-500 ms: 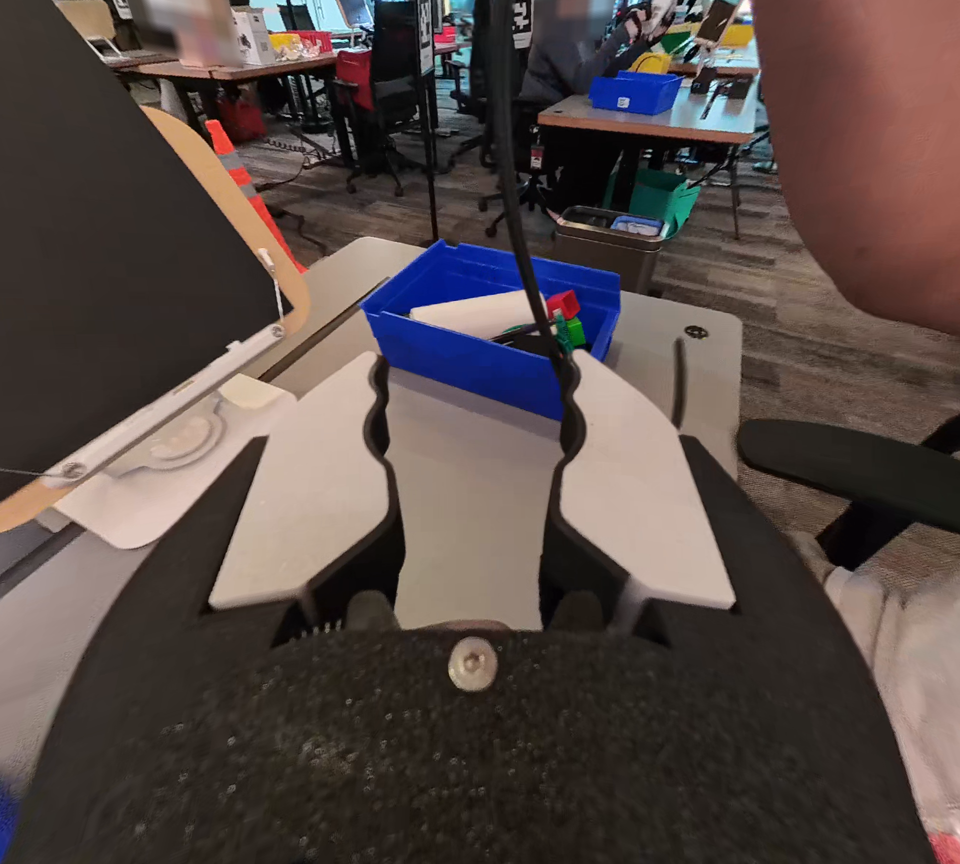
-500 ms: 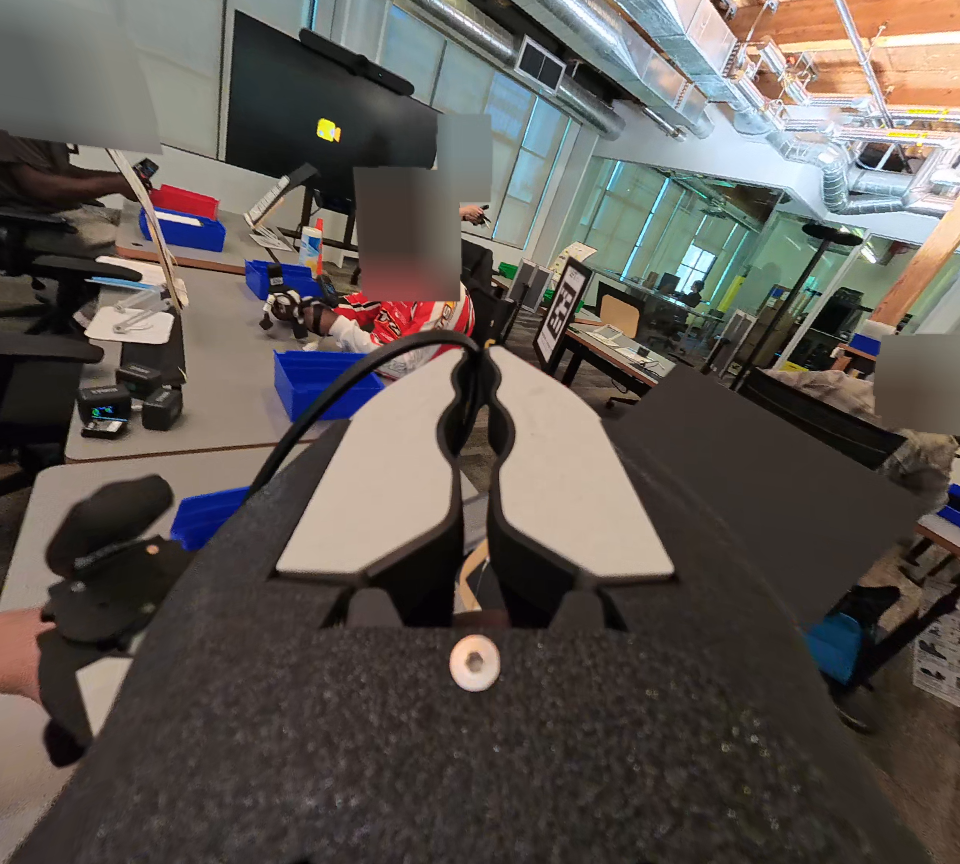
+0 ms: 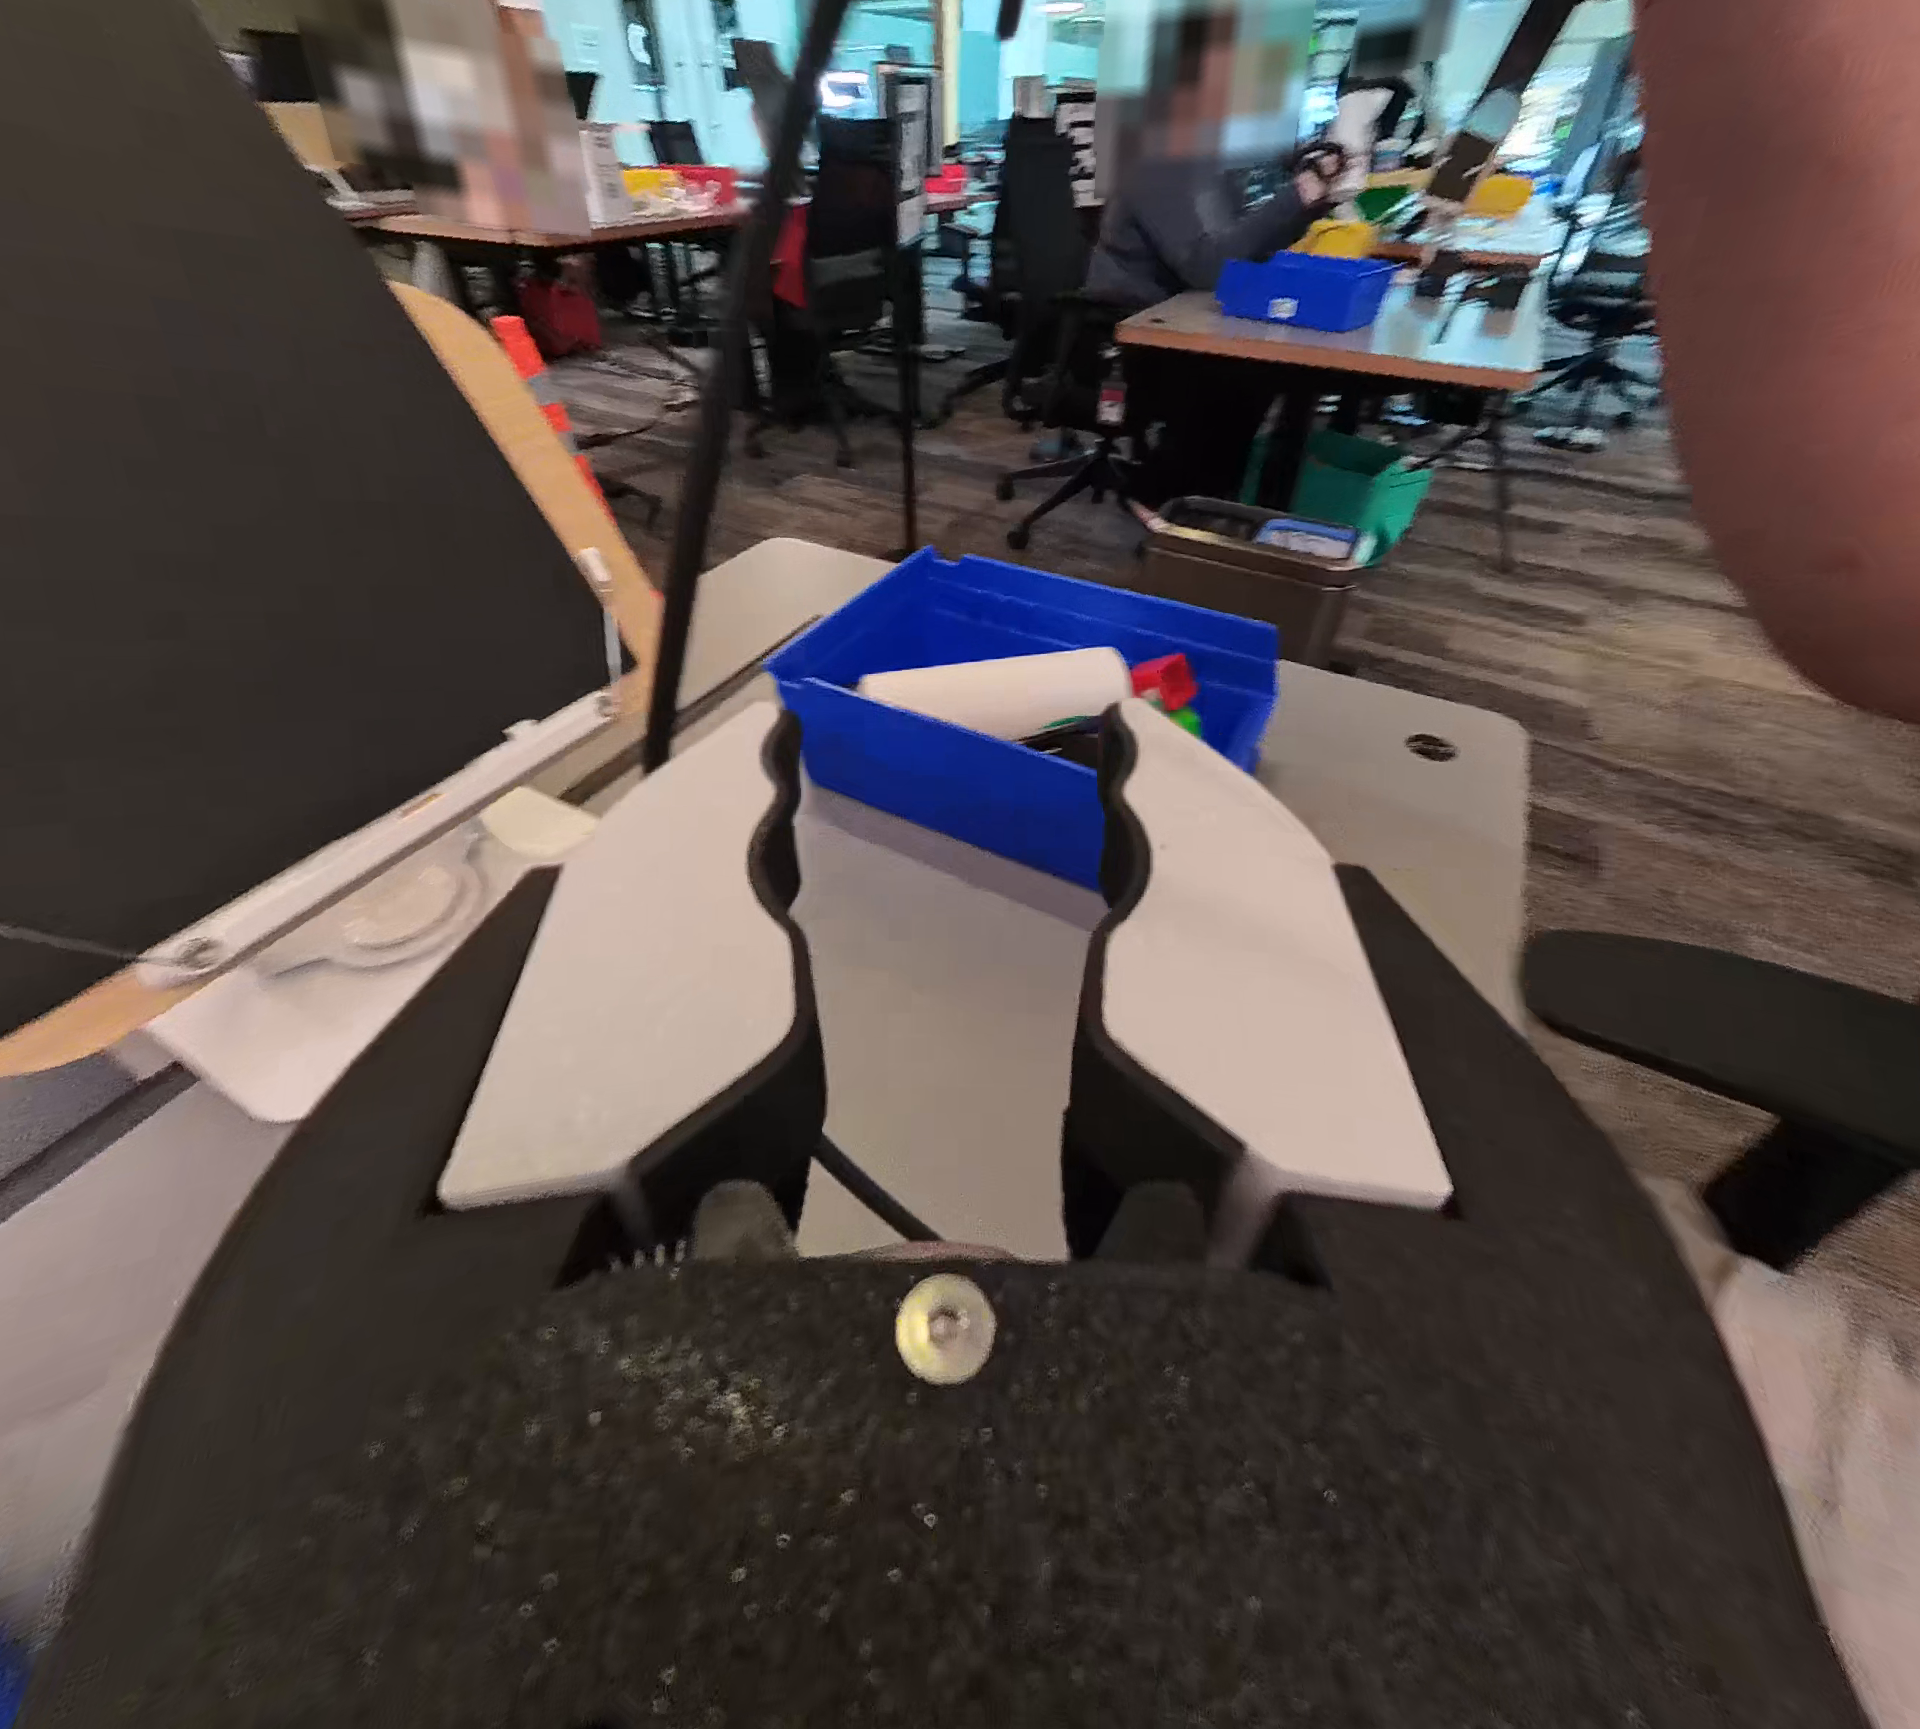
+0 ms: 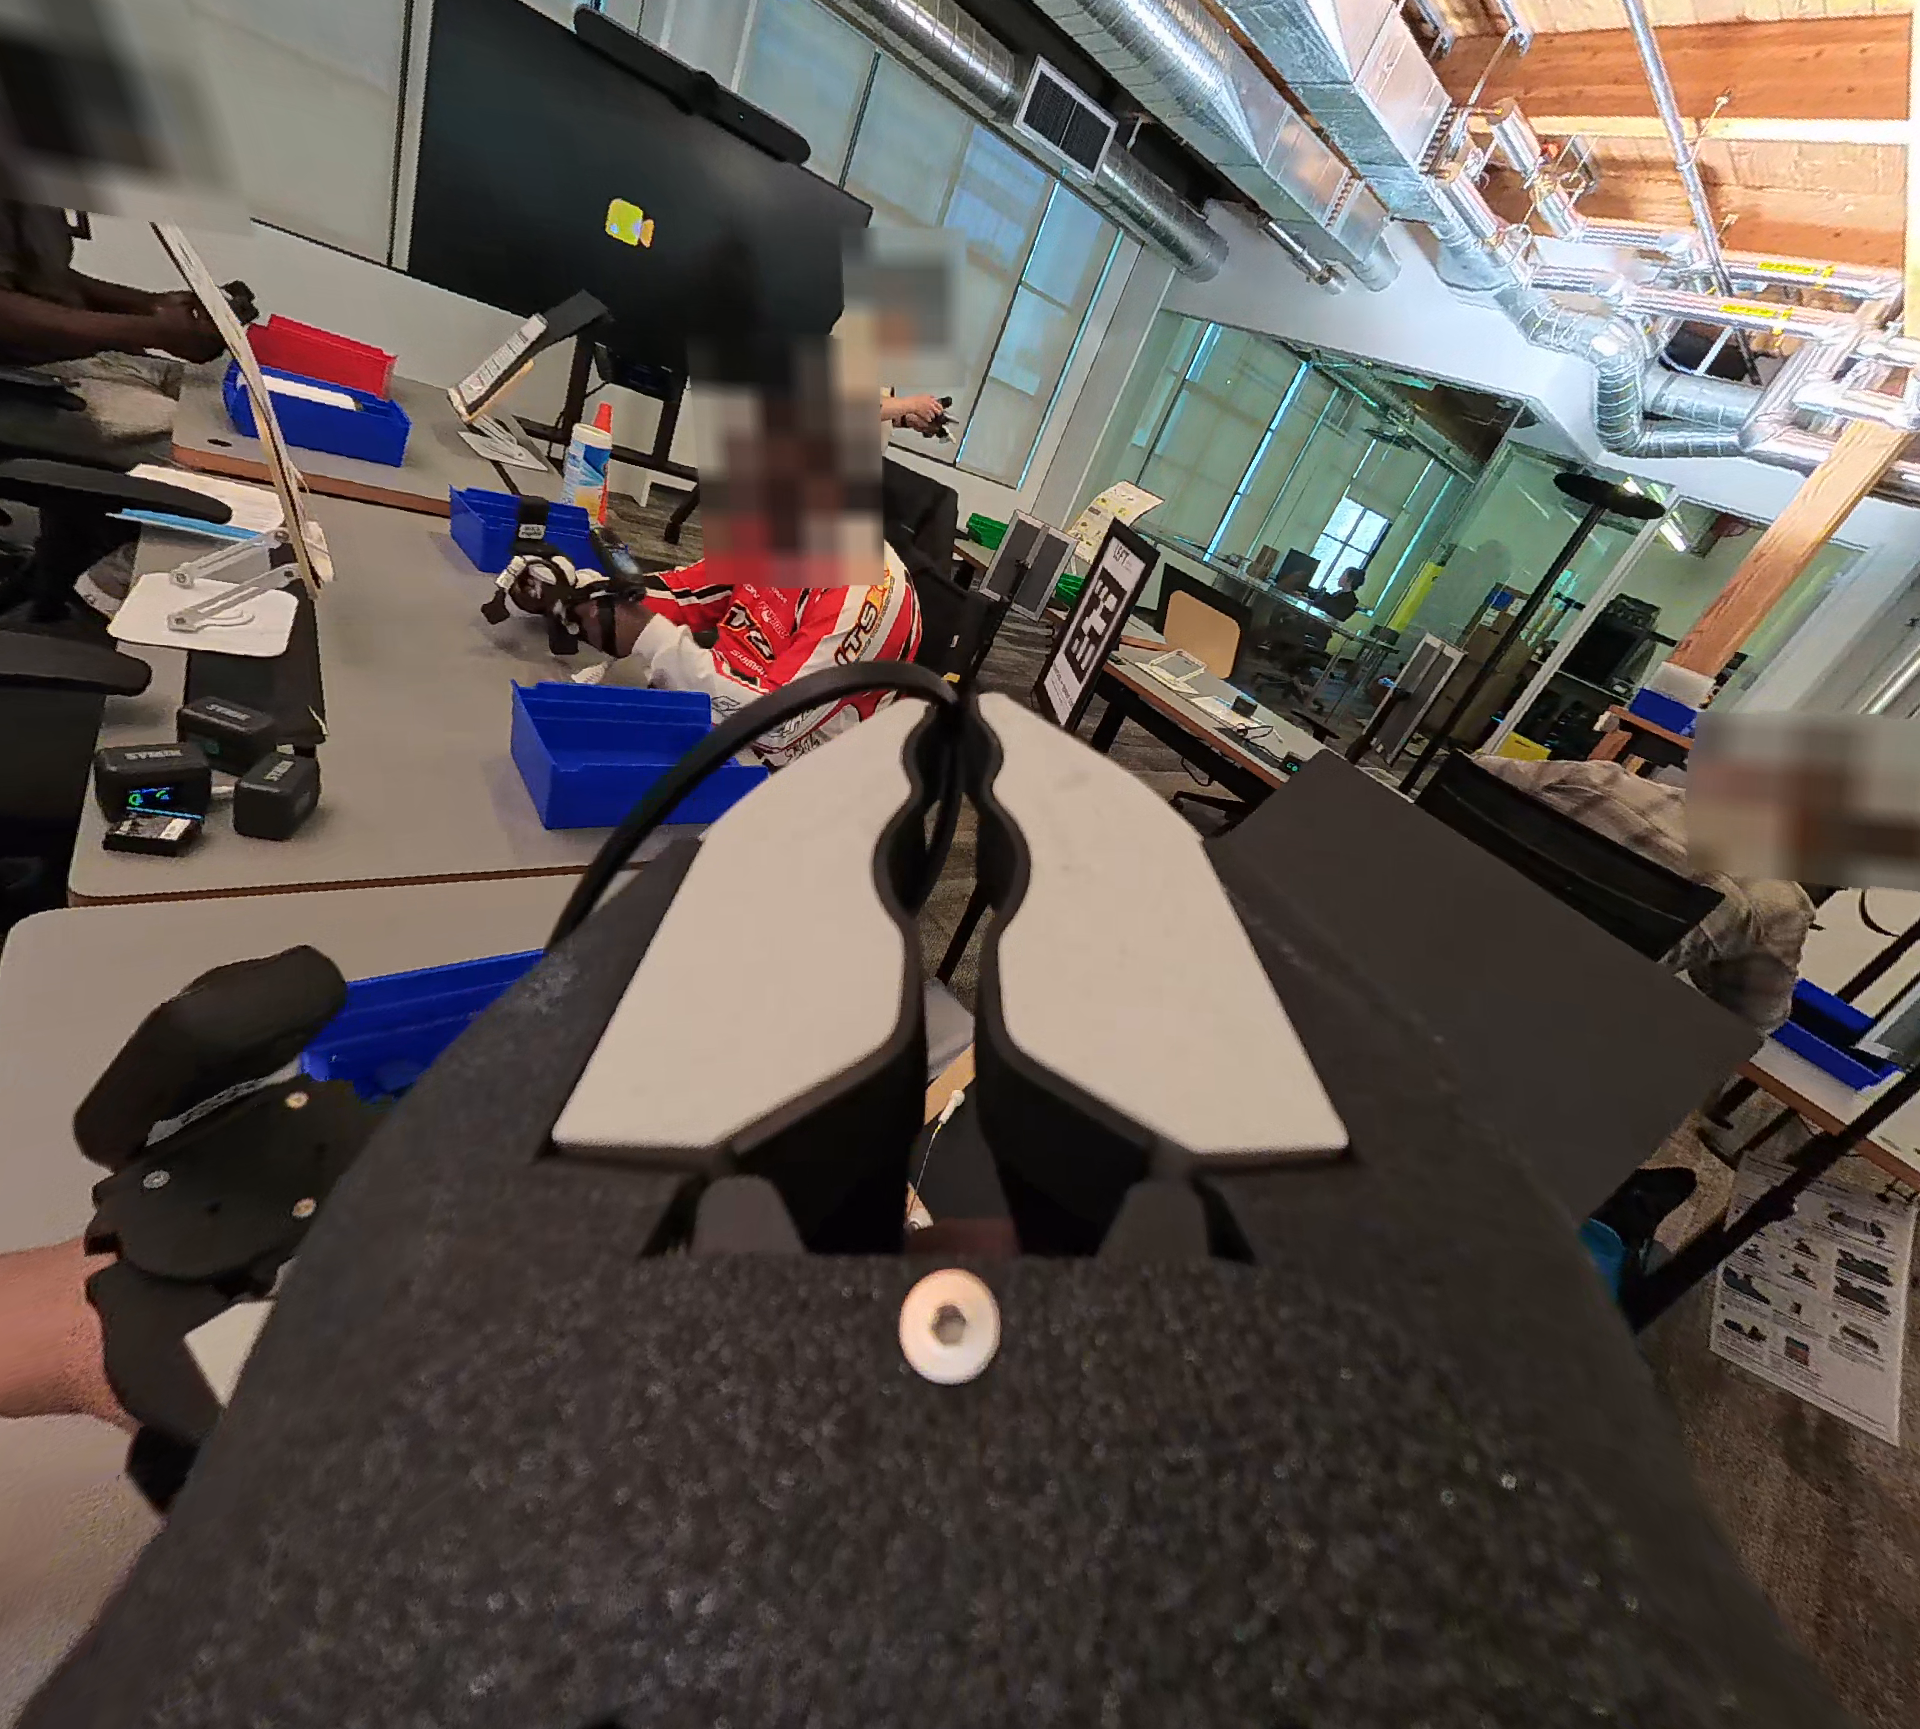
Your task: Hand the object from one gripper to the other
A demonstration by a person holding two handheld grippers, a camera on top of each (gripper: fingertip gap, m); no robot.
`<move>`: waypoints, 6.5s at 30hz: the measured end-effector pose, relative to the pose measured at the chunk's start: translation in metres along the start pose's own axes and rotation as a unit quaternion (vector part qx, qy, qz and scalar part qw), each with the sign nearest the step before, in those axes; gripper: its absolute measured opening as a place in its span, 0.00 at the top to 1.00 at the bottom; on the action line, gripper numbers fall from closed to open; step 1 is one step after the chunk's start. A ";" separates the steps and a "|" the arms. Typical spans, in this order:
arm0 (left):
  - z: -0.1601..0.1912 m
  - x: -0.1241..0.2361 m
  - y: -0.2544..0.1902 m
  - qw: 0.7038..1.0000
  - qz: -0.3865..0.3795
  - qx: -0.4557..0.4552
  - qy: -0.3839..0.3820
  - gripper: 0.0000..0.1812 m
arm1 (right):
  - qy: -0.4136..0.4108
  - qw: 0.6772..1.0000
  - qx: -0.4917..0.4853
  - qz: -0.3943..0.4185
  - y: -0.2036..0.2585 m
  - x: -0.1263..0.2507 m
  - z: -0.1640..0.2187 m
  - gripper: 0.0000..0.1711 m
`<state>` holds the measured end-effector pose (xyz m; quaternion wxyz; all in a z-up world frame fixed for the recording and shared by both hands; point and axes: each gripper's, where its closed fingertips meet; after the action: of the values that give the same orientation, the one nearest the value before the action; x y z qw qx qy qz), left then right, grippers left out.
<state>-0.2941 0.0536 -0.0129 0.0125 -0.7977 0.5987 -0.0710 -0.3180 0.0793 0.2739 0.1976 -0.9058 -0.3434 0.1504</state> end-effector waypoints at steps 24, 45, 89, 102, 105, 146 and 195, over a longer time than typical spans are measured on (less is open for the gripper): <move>0.019 -0.003 0.008 0.995 -0.034 -0.080 0.050 0.97 | 0.151 0.985 0.037 -0.081 0.064 0.026 0.127 0.98; -0.008 0.033 0.039 0.990 -0.103 -0.096 0.029 0.98 | 0.344 0.910 -0.116 -0.201 0.167 0.107 0.340 0.65; 0.026 0.026 0.052 0.996 -0.033 -0.022 0.078 0.85 | 0.111 0.988 0.037 -0.097 0.017 -0.010 0.093 0.97; 0.037 -0.006 -0.003 0.994 0.077 -0.040 0.061 0.71 | 0.042 0.979 -0.016 -0.199 0.060 -0.010 0.069 0.97; 0.048 -0.015 -0.006 0.993 0.070 -0.064 0.076 0.79 | 0.037 0.976 -0.020 -0.213 0.069 -0.012 0.068 0.97; 0.007 0.012 0.009 0.999 0.002 -0.032 0.038 0.98 | 0.093 0.977 -0.185 -0.059 0.231 0.021 0.272 0.75; 0.202 0.075 -0.023 0.985 -0.035 0.121 0.118 0.82 | 0.282 0.904 -0.042 0.319 -0.309 0.163 0.062 0.98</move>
<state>-0.2255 -0.0248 -0.2025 0.0360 -0.7966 0.5549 -0.2370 -0.3999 0.4183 0.3399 0.1892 -0.9790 0.0275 -0.0705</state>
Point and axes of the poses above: each gripper's, where its closed fingertips meet, x back along the fingers, z out of its underside, y = z × x across the jaws, and after that the axes turned 6 degrees about x, right-handed
